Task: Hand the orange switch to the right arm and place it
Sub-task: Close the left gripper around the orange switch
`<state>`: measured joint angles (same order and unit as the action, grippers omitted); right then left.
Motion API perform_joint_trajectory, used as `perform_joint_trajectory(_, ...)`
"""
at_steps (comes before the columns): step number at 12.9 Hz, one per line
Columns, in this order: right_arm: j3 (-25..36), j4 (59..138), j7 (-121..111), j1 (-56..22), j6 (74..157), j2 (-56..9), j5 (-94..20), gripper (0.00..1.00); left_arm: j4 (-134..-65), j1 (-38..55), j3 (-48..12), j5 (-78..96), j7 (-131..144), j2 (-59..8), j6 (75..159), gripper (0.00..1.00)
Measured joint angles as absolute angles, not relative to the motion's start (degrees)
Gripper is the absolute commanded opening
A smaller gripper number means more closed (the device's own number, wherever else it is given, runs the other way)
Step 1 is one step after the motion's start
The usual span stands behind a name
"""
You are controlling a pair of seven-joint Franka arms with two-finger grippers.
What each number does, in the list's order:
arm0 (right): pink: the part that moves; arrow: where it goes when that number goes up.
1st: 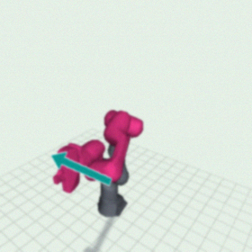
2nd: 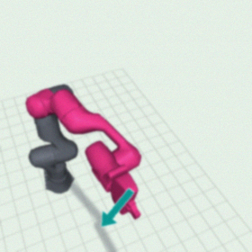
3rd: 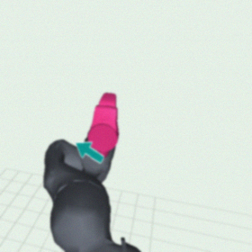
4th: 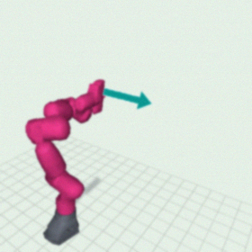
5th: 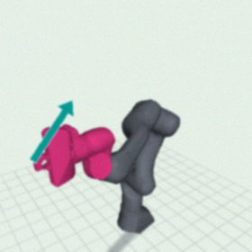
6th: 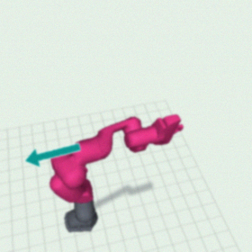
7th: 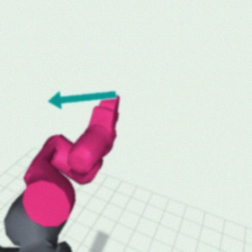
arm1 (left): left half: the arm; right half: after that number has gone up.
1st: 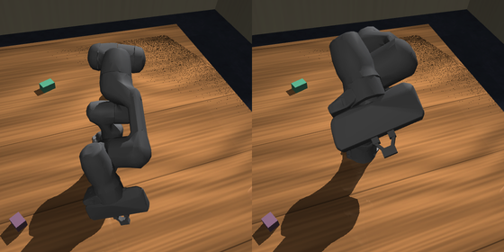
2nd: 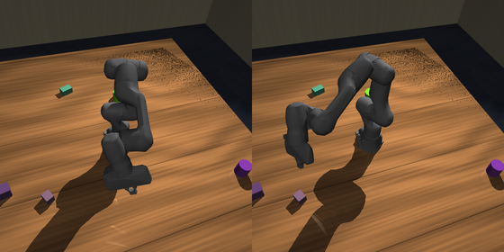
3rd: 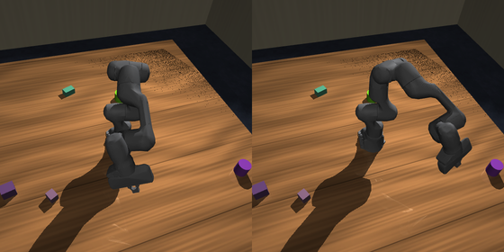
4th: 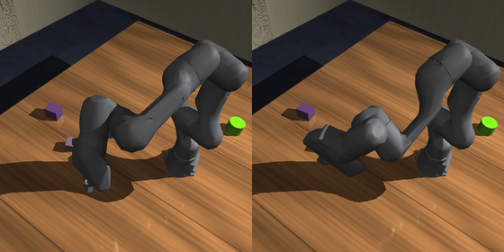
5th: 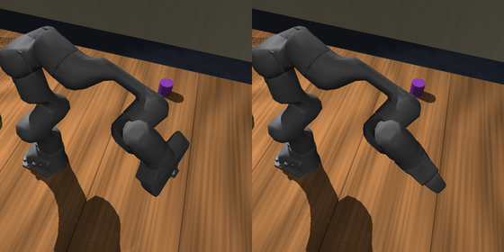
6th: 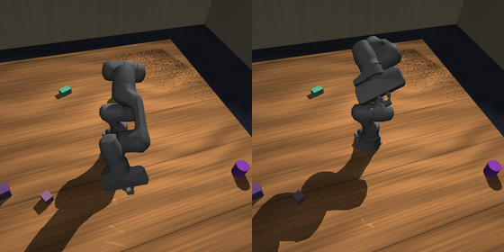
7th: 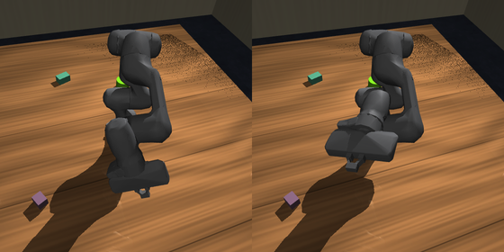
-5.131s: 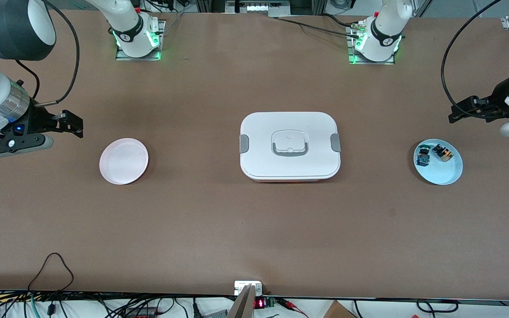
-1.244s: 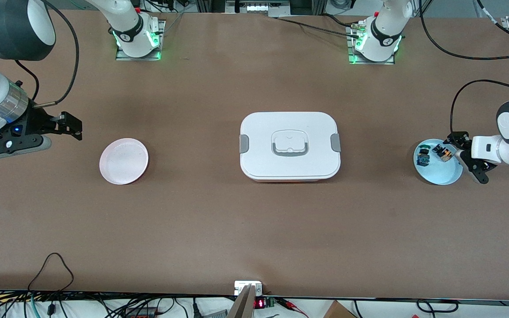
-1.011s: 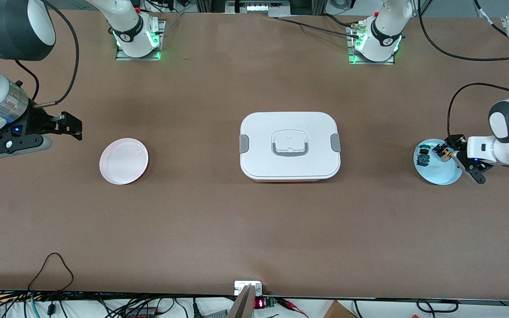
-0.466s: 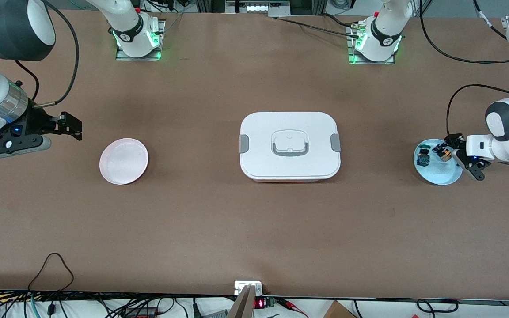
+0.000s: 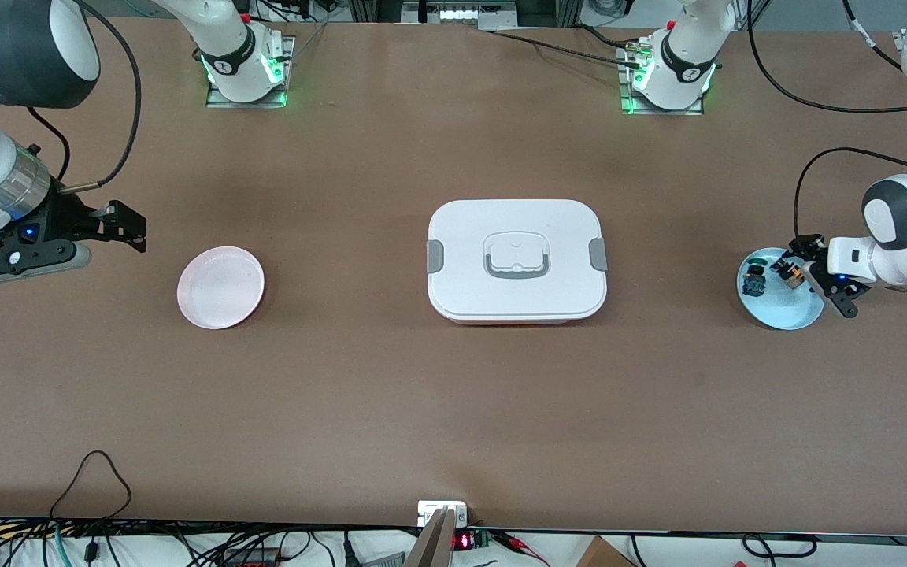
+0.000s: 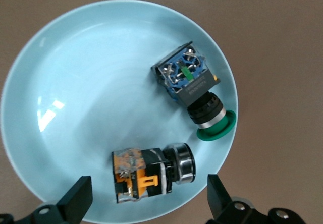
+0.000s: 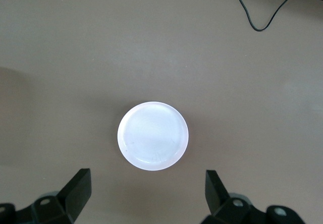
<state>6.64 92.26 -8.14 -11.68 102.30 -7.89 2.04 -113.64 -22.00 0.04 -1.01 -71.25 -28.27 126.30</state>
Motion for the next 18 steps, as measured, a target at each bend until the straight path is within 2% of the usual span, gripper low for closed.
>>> perform_joint_trajectory(18,6.5,92.3,-9.6,-12.5,105.0,-8.6,2.0,1.0,-116.1,-22.0,0.0,-1.0,-71.4,-28.5,127.4,1.0)
